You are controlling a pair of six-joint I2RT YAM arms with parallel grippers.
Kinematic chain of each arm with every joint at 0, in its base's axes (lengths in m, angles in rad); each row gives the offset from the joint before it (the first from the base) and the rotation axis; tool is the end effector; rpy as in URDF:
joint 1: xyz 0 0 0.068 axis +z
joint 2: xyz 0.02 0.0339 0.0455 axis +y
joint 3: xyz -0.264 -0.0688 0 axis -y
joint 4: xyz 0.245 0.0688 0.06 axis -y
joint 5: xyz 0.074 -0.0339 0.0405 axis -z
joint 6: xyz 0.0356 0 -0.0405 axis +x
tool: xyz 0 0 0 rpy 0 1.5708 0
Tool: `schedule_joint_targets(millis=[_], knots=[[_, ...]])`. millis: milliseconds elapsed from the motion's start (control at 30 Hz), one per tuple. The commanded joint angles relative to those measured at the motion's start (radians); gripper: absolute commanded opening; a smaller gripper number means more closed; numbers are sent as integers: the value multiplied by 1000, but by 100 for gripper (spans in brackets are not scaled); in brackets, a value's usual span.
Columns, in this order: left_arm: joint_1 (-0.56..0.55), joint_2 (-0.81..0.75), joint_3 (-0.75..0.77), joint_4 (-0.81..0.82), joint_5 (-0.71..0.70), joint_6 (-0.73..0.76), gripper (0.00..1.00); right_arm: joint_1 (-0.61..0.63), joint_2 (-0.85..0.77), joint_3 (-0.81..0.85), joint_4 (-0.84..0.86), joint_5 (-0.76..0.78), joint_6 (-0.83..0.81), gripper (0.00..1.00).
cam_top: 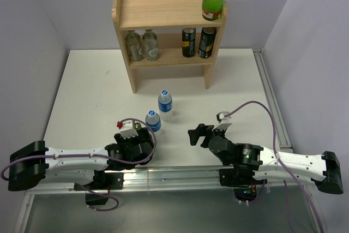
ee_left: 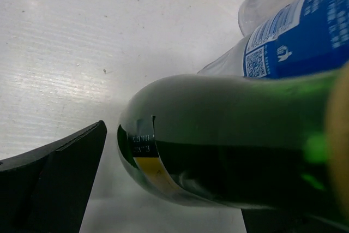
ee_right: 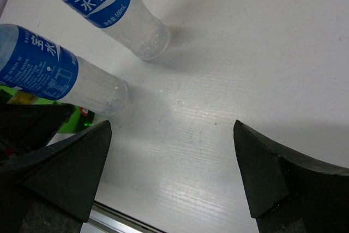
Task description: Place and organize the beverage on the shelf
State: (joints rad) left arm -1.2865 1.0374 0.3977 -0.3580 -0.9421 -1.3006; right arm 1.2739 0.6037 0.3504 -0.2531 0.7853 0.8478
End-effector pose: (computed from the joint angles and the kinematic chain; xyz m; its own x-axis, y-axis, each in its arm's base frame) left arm 0.0752 -0.1547 0.1629 -0.4884 -0.3494 -0.7996 -0.1093 0.9336 -0.3412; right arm 0.0655 0.1281 0.2120 -0.4653 0.2916 -0.8357 -0.2213 0.8759 0.4288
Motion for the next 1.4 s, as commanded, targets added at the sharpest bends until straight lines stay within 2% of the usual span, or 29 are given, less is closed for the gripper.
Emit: schedule_joint_targets(millis=[0,300,467,600,700,800,833,867,900,1000,1167,1233,1267,1367], knots=[[-8,32,-51,192,-75,23,99,7,-2,-4,0,26,22,100],[-10,165,-63,287,-182,43,99,8,65,-7,67,22,27,100],[-10,200,-80,396,-208,113,98,13,84,-10,74,29,34,100],[-8,237,-80,412,-219,107,96,15,65,-22,63,35,42,100],[-7,283,-77,416,-230,81,83,15,42,-34,60,37,46,100],[-4,341,-82,450,-227,75,57,15,31,-41,58,40,51,100],[-2,370,-71,442,-225,49,42,15,30,-41,55,40,53,100],[0,384,-63,430,-227,35,36,13,31,-41,51,42,54,100],[0,397,-56,388,-228,17,20,16,28,-41,49,42,53,100],[0,421,-7,291,-233,-55,1,16,22,-44,46,42,57,100],[-26,331,110,7,-212,-135,0,18,1,-44,26,46,59,100],[-40,250,166,-115,-184,-137,0,18,-15,-44,17,54,56,100],[-42,221,185,-143,-172,-123,0,18,-19,-45,14,55,56,100],[-39,92,269,-186,-97,45,0,18,-31,-45,9,57,53,100]])
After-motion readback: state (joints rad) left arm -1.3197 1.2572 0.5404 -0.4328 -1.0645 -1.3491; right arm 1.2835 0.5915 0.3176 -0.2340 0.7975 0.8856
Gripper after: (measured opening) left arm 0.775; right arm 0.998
